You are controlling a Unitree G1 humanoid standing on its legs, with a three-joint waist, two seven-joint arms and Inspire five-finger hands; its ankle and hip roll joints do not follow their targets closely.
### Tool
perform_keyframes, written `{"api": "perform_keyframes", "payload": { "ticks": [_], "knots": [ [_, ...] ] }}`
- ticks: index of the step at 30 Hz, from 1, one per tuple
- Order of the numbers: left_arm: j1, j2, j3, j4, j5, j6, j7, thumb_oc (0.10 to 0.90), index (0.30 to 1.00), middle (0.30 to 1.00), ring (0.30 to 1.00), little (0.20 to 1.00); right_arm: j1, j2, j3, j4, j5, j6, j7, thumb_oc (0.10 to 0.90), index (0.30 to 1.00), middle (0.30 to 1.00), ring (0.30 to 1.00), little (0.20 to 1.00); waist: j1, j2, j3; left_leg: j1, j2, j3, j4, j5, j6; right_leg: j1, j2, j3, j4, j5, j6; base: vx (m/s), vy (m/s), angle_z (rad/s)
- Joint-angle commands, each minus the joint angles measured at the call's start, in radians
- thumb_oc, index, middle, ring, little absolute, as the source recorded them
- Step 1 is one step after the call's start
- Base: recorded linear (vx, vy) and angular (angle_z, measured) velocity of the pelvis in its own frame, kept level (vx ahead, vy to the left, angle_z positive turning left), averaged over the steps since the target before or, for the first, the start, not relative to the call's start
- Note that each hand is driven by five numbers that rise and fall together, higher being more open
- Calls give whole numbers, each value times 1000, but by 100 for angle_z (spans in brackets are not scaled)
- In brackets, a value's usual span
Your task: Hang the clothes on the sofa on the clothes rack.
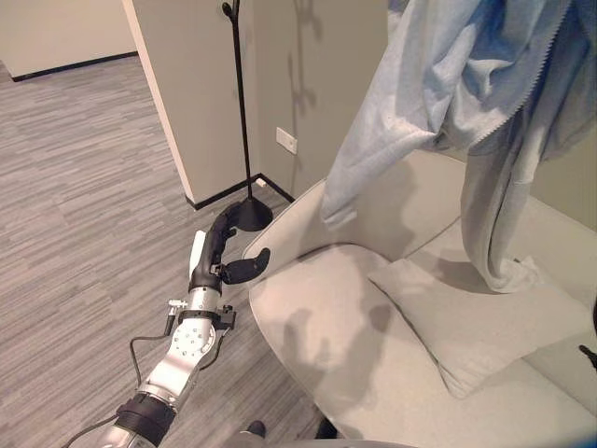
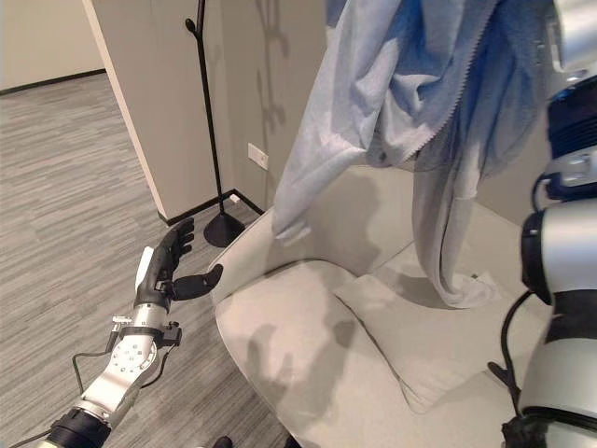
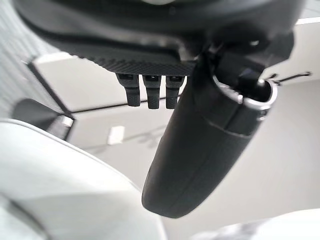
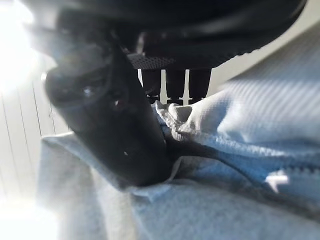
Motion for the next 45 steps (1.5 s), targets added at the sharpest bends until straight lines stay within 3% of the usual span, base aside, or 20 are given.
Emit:
{"api": "perform_keyframes", "payload": {
  "ticks": [1, 9, 17, 26, 29, 35, 36, 37, 45],
  "knots": [
    [-106, 51, -2, -149, -20, -125, 8, 800, 900, 900, 900, 900, -10, 38, -62, -131, -30, -91, -9, 400, 300, 300, 300, 300, 12, -50, -116, 28, -5, 65, 1, -79, 16, 106, -26, 66, 6, -85, 67, -15, 0, -3],
    [-117, 57, 15, -354, -34, -139, -21, 800, 900, 900, 900, 900, 220, 121, -156, -337, -104, -82, 42, 400, 300, 300, 300, 300, 8, -30, -92, 36, -5, 82, 1, -77, 23, 107, -29, 85, 6, -82, 65, -13, -4, -5],
    [-82, 46, 45, -451, -95, -143, -46, 800, 900, 900, 900, 900, 402, 182, -212, -473, -150, -66, 95, 400, 300, 300, 300, 300, 10, -17, -79, 41, -6, 88, 1, -74, 28, 110, -32, 93, 6, -82, 64, -15, -15, -8],
    [-70, -54, -43, -444, -380, -119, -161, 800, 900, 900, 900, 900, 483, 289, -184, -571, -96, -63, 172, 400, 300, 300, 300, 300, -1, -7, -70, 42, -10, 101, 1, -61, 34, 107, -39, 107, 6, -69, 63, -24, -4, -3],
    [-94, -98, -147, -369, -500, -75, -214, 800, 900, 900, 900, 900, 468, 352, -161, -598, -68, -60, 194, 400, 300, 300, 300, 300, -20, 4, -67, 50, -5, 114, 1, -71, 36, 107, -33, 124, 6, -74, 62, -10, -8, -5],
    [-190, -155, -229, -273, -512, -59, -212, 800, 900, 900, 900, 900, 451, 421, -142, -584, -48, -63, 199, 400, 300, 300, 300, 300, -48, 8, -66, 47, -7, 132, 1, -64, 36, 96, -36, 142, 6, -62, 61, -15, 0, -10],
    [-200, -162, -234, -266, -513, -57, -207, 502, 453, 453, 453, 453, 454, 427, -143, -585, -46, -61, 199, 400, 300, 300, 300, 300, -53, 9, -67, 47, -7, 134, 1, -65, 36, 95, -36, 144, 6, -61, 61, -2, -3, -5],
    [-204, -167, -234, -263, -510, -54, -204, 400, 300, 300, 300, 300, 456, 430, -143, -585, -47, -59, 200, 400, 300, 300, 300, 300, -56, 9, -68, 48, -7, 135, 1, -65, 37, 95, -36, 145, 6, -61, 61, 2, -3, -9],
    [-192, -173, -200, -254, -492, -56, -180, 400, 300, 300, 300, 300, 480, 408, -161, -599, -66, -63, 198, 400, 300, 300, 300, 300, -60, 10, -66, 52, -5, 145, 1, -70, 38, 93, -36, 151, 6, -60, 61, 6, -5, -9]
  ]
}}
